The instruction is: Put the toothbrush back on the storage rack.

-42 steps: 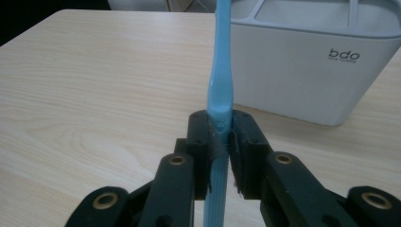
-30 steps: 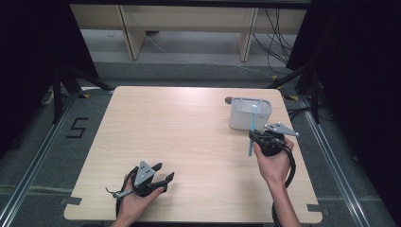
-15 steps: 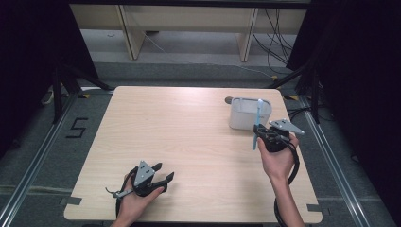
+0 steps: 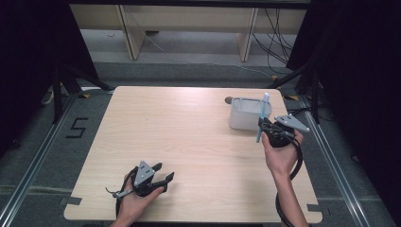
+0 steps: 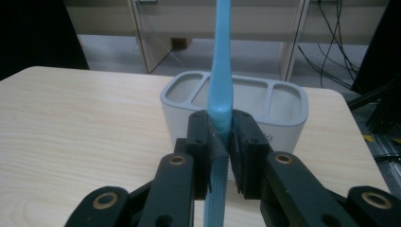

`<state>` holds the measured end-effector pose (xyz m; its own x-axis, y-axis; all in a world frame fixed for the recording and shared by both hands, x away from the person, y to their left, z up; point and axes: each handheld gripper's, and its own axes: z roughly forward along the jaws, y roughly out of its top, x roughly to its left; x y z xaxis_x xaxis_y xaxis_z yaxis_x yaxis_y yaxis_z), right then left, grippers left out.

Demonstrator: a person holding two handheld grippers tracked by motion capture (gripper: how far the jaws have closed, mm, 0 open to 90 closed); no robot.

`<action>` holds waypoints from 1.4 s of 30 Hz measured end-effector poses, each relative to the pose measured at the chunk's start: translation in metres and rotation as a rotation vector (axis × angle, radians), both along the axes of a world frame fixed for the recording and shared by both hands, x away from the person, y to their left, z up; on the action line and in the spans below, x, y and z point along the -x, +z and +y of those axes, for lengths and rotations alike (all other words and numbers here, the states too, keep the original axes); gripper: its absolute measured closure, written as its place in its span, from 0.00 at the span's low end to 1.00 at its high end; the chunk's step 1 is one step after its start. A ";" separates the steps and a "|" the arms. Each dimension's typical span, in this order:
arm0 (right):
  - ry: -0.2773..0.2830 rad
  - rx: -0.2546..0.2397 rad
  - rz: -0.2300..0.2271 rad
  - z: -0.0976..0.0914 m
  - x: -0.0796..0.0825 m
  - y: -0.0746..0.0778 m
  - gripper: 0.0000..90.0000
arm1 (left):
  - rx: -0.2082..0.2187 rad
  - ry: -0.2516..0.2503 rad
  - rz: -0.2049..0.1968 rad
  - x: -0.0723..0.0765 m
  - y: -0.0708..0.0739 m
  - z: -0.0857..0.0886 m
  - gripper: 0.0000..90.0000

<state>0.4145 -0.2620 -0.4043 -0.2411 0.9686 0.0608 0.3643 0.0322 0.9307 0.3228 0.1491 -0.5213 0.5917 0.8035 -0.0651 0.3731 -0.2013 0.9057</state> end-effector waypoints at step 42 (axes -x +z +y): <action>-0.095 -0.025 -0.094 -0.024 -0.041 0.030 0.88 | 0.008 -0.005 -0.004 0.000 0.000 0.000 0.43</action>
